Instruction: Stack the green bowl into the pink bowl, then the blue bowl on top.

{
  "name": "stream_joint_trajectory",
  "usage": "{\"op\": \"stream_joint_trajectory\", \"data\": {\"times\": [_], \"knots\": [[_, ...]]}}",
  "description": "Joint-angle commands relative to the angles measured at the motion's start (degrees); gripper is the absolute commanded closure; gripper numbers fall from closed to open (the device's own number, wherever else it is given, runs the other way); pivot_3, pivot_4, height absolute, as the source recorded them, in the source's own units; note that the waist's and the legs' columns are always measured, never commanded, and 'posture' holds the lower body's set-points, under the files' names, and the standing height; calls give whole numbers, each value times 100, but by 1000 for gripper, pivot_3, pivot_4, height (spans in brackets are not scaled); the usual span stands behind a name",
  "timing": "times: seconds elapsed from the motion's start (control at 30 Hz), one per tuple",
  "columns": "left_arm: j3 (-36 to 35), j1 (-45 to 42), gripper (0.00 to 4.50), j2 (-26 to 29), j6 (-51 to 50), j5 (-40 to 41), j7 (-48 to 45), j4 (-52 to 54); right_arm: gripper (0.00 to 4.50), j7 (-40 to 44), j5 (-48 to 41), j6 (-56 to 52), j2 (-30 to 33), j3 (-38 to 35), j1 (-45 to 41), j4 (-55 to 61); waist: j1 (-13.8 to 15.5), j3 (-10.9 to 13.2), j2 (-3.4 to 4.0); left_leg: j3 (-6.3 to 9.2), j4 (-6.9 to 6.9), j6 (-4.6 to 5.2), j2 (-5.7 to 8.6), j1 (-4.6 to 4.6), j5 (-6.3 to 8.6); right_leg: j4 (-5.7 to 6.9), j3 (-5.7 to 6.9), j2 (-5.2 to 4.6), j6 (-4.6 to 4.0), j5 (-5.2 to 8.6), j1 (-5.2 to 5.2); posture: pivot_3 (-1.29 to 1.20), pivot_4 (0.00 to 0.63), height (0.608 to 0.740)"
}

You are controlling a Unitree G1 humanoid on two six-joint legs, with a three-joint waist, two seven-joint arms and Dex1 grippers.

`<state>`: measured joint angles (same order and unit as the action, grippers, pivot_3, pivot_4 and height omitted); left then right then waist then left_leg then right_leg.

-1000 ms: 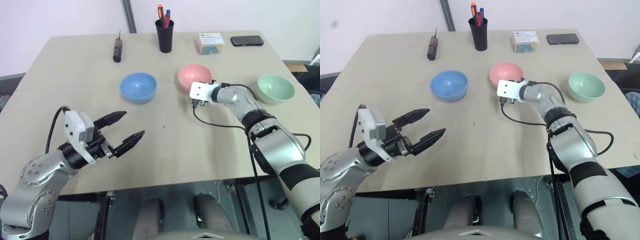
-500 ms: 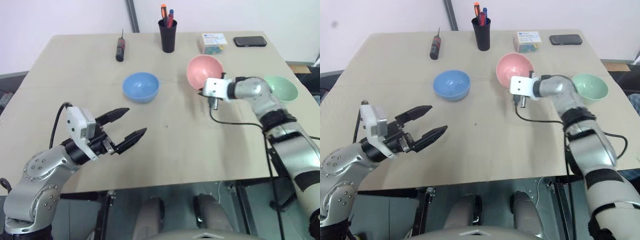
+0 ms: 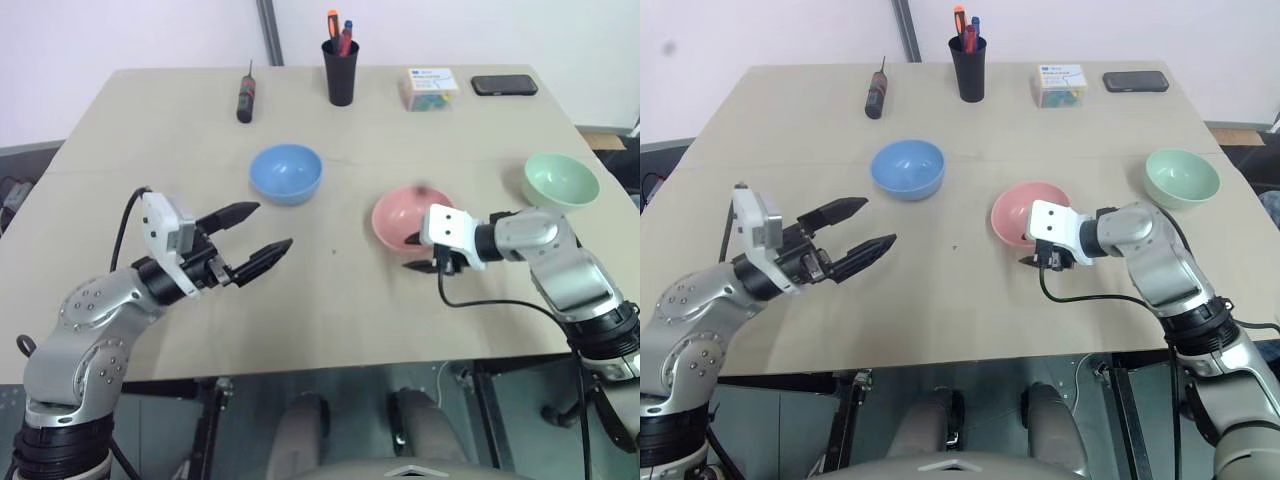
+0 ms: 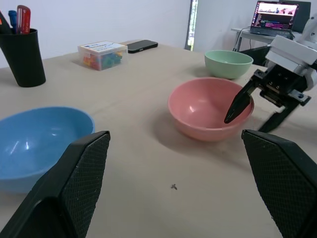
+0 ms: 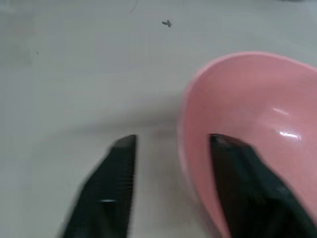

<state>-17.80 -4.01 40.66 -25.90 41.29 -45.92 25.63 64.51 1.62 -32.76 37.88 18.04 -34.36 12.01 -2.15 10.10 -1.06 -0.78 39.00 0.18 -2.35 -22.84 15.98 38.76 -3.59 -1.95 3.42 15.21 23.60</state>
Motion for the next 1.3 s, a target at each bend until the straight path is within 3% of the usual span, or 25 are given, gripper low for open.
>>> {"op": "stream_joint_trajectory", "data": {"times": [0.03, 0.1, 0.27, 0.33, 0.5, 0.77, 0.93, 0.97, 1.13, 1.3], "knots": [[10, -147, 0, 91, 46, 11, -151, -11, 588, -178, -183, -298, 73, -242, 166, 500, 1, 0, 0, 0, 0, 0, 0, -2, 0, -2, 2, 0, 0, 0, 0, 0, 150, 740], [28, -177, 0, 84, 82, 99, -322, -17, 40, -505, -291, -375, -37, -580, 237, 666, 5, 0, 0, -1, -1, 0, 0, -5, 0, -5, 4, 0, 0, 0, 1, 0, 150, 740], [156, -425, 0, 187, -71, 602, -1072, 18, 40, -477, -1436, -1269, 426, -2460, 610, 1373, 74, 3, -4, -2, 0, 0, 2, -7, 0, -3, 8, -1, 1, 0, 0, 0, 150, 740], [298, -615, 0, 247, -99, 649, -1338, -62, 40, -682, -1527, -1341, 612, -2897, 662, 1101, 114, 3, -4, -2, 1, 1, 2, -9, 0, -9, 15, -2, 1, 0, -2, 0, 150, 740], [628, -1171, 0, 233, -169, 660, -1720, -324, 40, -1939, -275, 5, 1022, -2496, 299, -1219, 116, 0, -7, -13, 5, 1, 2, 4, 0, -9, 10, 1, 0, 1, -15, 0, 150, 740], [741, -1439, 0, 132, -259, 648, -1680, -311, 40, -2869, 606, 2071, 581, -1645, -1306, -5541, -70, 3, -3, -37, -4, 0, 0, -3, -1, -6, -21, 6, 1, 0, 9, 0, 150, 740], [538, -1095, 0, 178, -320, 709, -1486, -31, 1477, -2709, 623, 2492, 449, -1547, -1915, -6358, -107, 5, -1, -38, -20, -4, 0, -7, -3, -25, -23, 1, 1, 0, 13, 0, 150, 740], [521, -1045, 0, 172, -321, 708, -1449, 14, 2107, -2657, 627, 2556, 446, -1526, -1970, -6425, -107, 5, -1, -37, -21, -5, 0, -7, -3, -24, -23, 0, 1, 0, 13, 0, 150, 740], [518, -971, 0, 150, -302, 704, -1339, 78, 4386, -2537, 674, 2722, 452, -1458, -2080, -6540, -52, 5, -1, -35, -20, -1, 0, -4, -1, -22, -18, 0, 2, 0, 8, 0, 150, 740], [583, -1036, 0, 90, -246, 641, -1287, -22, 4452, -2253, 673, 2561, 578, -1437, -2003, -6151, -34, 5, -1, -37, -19, -1, 1, -3, -1, -18, -19, 0, 1, 0, 8, 0, 150, 740]]}}
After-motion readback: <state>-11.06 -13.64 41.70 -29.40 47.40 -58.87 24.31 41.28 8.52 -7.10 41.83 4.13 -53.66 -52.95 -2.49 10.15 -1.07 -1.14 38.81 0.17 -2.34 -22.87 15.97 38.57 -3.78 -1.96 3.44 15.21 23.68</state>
